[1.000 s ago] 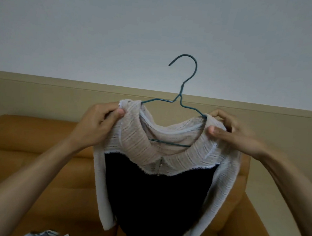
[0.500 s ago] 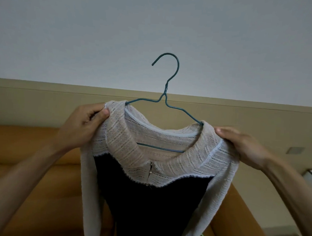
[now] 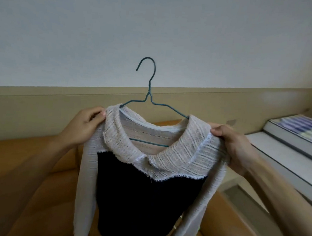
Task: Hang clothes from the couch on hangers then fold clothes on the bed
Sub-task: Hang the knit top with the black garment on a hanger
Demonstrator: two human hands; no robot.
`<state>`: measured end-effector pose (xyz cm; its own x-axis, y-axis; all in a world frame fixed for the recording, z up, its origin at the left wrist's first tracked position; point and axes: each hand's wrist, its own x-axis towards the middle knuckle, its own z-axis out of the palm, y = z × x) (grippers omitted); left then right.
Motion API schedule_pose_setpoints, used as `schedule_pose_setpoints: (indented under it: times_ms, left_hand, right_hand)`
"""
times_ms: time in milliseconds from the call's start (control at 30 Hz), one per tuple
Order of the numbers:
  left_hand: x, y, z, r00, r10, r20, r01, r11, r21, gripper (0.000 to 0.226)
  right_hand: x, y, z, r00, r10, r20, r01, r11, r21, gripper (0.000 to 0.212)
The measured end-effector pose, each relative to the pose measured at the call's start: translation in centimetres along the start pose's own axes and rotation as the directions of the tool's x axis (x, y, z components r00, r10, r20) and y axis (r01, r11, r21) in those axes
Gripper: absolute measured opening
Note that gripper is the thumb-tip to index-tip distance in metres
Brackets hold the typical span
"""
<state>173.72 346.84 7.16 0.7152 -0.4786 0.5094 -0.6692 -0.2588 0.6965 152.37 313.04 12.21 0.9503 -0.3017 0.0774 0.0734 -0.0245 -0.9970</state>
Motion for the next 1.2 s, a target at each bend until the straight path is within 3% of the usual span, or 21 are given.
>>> schedule_pose_setpoints:
  times_ms: [67, 167, 367, 500, 700, 900, 1067, 1200]
  left_hand:
    - [0.3, 0.8, 1.7, 0.999, -0.041, -0.035, 0.041, 0.999, -0.003, 0.034]
    - [0.1, 3.5, 4.5, 0.993, -0.102, -0.060, 0.099, 0.994, -0.049, 0.018]
    - [-2.8, 14.0, 10.3, 0.989, -0.067, -0.131, 0.048, 0.989, -0.141, 0.027]
    - [-6.3, 23.0, 15.3, 0.999, -0.017, -0.037, 0.006, 0.959, -0.284, 0.019]
    - [-12.9, 37.2, 24.2, 0.970, 0.080, 0.228, 0.042, 0.874, -0.484, 0.021]
    - [-18.5, 47.9, 33.3, 0.868, 0.191, 0.458, 0.148, 0.782, -0.606, 0.025]
    - [-22.1, 55.7, 41.4, 0.766, 0.262, 0.587, 0.303, 0.658, -0.690, 0.031]
    - [-24.1, 60.4, 48.4, 0.669, 0.324, 0.669, 0.413, 0.587, -0.696, 0.034]
  right_hand:
    - [-2.5, -0.3, -0.3, 0.999, 0.014, -0.050, -0.013, 1.000, 0.020, 0.031]
    - [-6.8, -1.3, -1.8, 0.985, 0.011, -0.173, -0.003, 0.999, 0.044, 0.034]
    - [-19.5, -5.5, -7.2, 0.946, -0.052, -0.321, 0.096, 0.988, 0.124, 0.038]
    - [-30.0, -9.0, -11.6, 0.898, -0.152, -0.414, 0.236, 0.959, 0.159, 0.052]
    - [-44.1, -12.6, -17.2, 0.707, -0.187, -0.682, 0.315, 0.947, 0.066, 0.016]
    - [-55.3, -14.6, -21.8, 0.523, -0.208, -0.827, 0.315, 0.948, -0.039, 0.020]
    - [-62.0, -14.5, -26.3, 0.322, -0.199, -0.926, 0.246, 0.962, -0.121, 0.022]
    - [-65.0, -12.8, -31.3, 0.225, -0.180, -0.958, 0.136, 0.979, -0.152, 0.017]
